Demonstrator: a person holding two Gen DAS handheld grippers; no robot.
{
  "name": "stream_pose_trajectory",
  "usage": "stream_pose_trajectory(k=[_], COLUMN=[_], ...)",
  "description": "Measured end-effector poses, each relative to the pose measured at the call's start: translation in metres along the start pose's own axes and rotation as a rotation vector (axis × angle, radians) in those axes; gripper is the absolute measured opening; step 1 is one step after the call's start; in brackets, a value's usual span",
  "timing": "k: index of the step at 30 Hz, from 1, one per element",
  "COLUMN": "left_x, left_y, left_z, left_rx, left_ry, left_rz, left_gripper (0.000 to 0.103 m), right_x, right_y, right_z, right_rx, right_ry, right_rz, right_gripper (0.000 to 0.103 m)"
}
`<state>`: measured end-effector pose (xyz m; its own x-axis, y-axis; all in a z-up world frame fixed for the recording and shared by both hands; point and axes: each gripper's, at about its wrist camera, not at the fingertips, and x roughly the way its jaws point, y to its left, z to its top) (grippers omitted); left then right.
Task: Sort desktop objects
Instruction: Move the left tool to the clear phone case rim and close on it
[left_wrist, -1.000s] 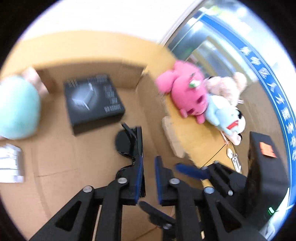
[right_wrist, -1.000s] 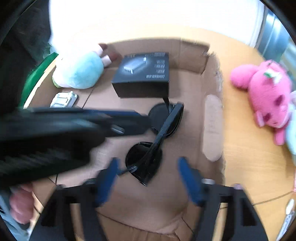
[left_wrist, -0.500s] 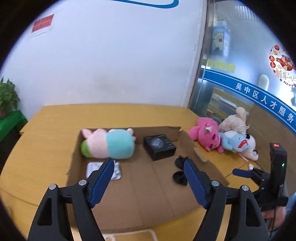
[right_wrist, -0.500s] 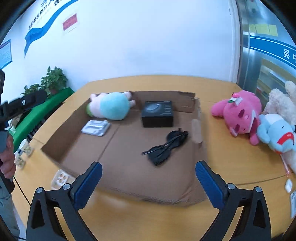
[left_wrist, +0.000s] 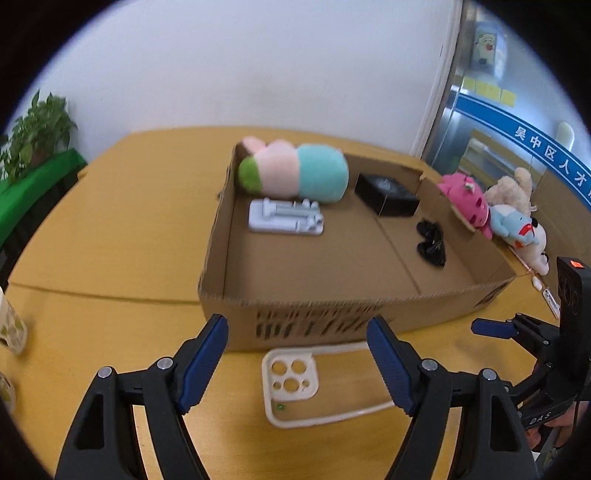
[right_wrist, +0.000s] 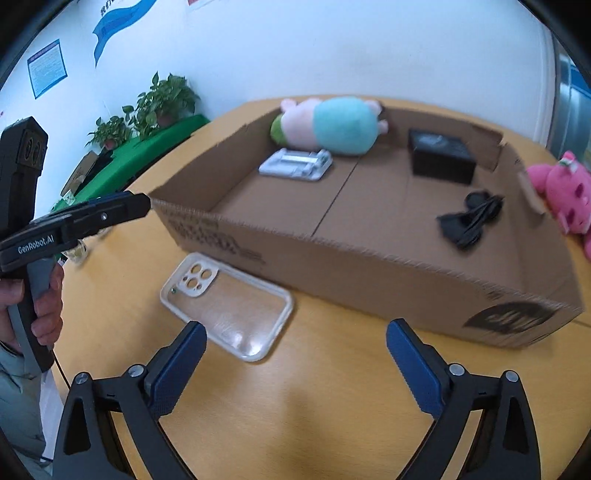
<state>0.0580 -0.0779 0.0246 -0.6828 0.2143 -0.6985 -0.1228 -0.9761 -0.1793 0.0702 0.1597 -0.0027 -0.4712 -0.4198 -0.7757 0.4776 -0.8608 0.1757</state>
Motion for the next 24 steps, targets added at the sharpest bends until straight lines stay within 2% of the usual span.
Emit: stream_pose_trajectory(k=[3,5,8,12,13,14,15,17,18,20,24], left_x=[0.017,0.026,0.037,0.048,0.050,0.053,0.053,0.052,0.053,0.053,0.055], left_y=[0.004,0.003,0.004,0.012,0.014,0.016,0.017,0.016,0.015,0.011,-0.003], left_z=[-0.014,-0.022,-0.032,-0.040,-0.042,-0.044,-0.045,-0.047,-0.047,-0.049,-0.050], left_rx=[0.007,0.013,0.014,-0.011,-0.022,-0.035,-0.040,-0.042,-0.045,-0.045,-0.038], left_ry=[0.052,0.089,0.132,0.171,0.181,0.192,0.191,0.190,0.195,0.196,0.201], left_rz=[0.007,0.019,0.027,0.047,0.047,0.045,0.047,0.032,0.024,0.020,0.014], left_gripper=[0.072,0.059,0.049,0.042,0.036,0.028,0.027,0.013,0.013,0.012,0.009], right_x=[0.021,0.032,0.047,0.055,0.055,0.057,0.058,0.059,0.059,0.058,0.052], right_y=[0.006,0.005,0.000,0.007,0.010,0.012,0.014,0.014,0.014,0.013,0.006], right_z=[-0.007,-0.010,-0.014,-0.017,-0.016,-0.015,-0.015,-0.014,-0.015,-0.015,-0.021], right_rx=[0.009,0.019,0.053,0.025,0.013,0.004,-0.010,-0.022,-0.020,-0.017,-0.005], right_ry=[0.035,0.051,0.076,0.083,0.082,0.083,0.084,0.081,0.078,0.074,0.058], right_rz=[-0.006,-0.017,-0.019,-0.036,-0.040,-0.050,-0.066,-0.074,-0.072,-0.069,-0.081], right_gripper=[0.083,0.070,0.059,0.055,0.051,0.041,0.036,0.024,0.023,0.011,0.008])
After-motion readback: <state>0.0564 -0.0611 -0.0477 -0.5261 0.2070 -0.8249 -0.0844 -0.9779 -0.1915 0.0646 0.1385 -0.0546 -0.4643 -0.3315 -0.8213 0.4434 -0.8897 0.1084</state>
